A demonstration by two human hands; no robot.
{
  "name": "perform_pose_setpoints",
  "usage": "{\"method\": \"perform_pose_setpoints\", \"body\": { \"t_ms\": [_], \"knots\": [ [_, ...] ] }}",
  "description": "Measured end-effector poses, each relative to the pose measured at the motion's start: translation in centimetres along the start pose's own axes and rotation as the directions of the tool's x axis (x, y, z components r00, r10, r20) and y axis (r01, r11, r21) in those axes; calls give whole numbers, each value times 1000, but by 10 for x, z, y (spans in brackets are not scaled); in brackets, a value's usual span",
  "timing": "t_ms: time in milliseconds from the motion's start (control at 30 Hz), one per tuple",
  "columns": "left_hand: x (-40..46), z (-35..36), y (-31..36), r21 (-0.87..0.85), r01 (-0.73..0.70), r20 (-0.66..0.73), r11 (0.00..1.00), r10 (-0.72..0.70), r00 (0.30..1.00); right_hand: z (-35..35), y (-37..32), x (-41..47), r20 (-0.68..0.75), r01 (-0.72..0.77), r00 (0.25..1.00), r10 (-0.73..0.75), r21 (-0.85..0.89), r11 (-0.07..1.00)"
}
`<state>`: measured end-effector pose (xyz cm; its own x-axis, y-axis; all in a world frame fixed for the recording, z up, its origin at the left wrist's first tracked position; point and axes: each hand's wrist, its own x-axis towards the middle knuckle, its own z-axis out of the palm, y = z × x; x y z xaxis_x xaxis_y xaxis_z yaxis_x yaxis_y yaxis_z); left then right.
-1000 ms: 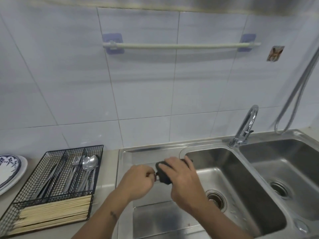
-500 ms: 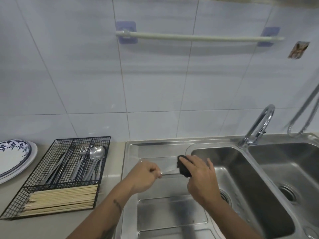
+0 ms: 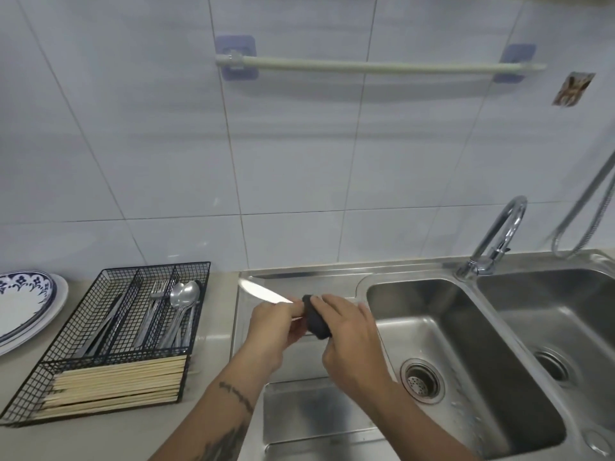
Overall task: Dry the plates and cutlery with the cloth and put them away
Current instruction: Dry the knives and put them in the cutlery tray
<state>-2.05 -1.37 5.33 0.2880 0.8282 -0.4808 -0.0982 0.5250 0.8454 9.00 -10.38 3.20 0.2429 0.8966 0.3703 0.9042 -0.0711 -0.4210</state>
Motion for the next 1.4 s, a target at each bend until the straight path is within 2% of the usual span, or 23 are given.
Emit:
{"method": "perform_pose_setpoints", "body": {
  "t_ms": [100,200,300,367,467,533,633,767,900,1033,1133,1267,1400],
  "knots": [
    [-2,-7,2,-184,44,-22,982,-49,999,7,15,-12,68,-59,995,69,-132,990],
    [-4,-11,-3,-208,54,-6,977,-57,998,4,20,-12,68,-108,991,119,-151,983],
    [-3,-8,-6,-209,48,27,977,-43,999,6,0,-11,44,16,999,-11,-108,994],
    [-2,-7,-6,-209,49,36,977,-42,998,5,1,-11,24,48,999,-46,-94,994],
    [-1,-15,-9,-152,101,87,983,-89,992,-4,21,-10,46,-58,997,61,-63,996],
    [-2,-21,-13,-114,124,184,986,-102,978,-7,30,-8,82,-120,989,119,-1,993],
    [-3,-23,-15,-80,35,258,996,-13,966,-10,30,0,73,-134,989,130,47,990],
    [-2,-16,-14,-77,-103,98,992,110,989,-12,18,6,-35,1,999,-4,-94,996],
    [-1,-10,-14,-118,-105,-35,987,101,994,0,-4,0,22,167,986,-165,-168,972],
    [-4,-16,-17,-190,-21,14,982,24,1000,1,10,-8,70,89,995,-72,-280,956],
    [-5,-19,-19,-250,27,26,968,-21,999,0,6,-7,60,55,997,-40,-274,960],
    [-6,-12,-13,-240,0,6,971,1,1000,6,-10,-7,71,187,982,-175,-225,956],
    [-5,-24,-11,-192,-74,-57,979,64,996,-4,11,-5,92,71,995,-48,-262,963]
  ]
}}
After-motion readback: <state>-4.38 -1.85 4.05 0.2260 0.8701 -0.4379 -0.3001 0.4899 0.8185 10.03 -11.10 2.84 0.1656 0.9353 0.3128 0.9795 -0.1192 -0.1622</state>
